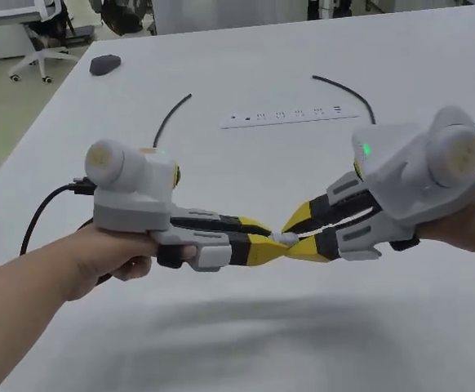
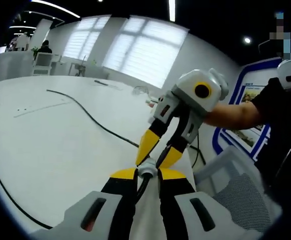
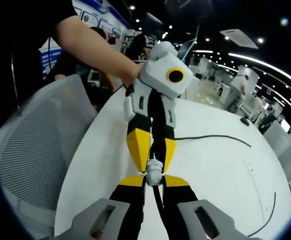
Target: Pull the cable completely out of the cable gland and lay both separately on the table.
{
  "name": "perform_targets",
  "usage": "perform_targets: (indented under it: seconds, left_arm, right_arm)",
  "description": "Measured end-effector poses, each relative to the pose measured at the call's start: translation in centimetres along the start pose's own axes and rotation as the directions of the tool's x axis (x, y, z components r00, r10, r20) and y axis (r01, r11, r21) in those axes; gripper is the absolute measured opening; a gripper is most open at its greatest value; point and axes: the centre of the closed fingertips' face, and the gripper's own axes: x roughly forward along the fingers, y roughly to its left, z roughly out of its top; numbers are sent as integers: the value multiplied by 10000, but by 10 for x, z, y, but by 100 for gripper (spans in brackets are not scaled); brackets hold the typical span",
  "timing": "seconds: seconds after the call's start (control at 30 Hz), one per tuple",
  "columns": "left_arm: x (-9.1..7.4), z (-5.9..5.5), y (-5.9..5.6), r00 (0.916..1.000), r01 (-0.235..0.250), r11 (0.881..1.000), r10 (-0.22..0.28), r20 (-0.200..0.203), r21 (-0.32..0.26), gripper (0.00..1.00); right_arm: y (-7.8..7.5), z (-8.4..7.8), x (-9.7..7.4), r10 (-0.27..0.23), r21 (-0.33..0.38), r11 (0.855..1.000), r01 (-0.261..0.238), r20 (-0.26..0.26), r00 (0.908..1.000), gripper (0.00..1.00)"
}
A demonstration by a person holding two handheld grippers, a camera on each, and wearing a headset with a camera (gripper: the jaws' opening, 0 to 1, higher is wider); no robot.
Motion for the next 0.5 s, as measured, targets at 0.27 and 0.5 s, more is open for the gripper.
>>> perform_targets:
  seconds: [0.27,0.5]
  left_arm:
    - [1,-1,-5,9995,174,9956,-148,-282,926,16]
    - [3,1,-16,9969,480,9685,-313,-719,2442,15]
  right_arm:
    - [5,0,-3,-107,108,9999,107,-38,9999,7]
    - [12,2,-12,942,2538,9626,-949,149,9954,9]
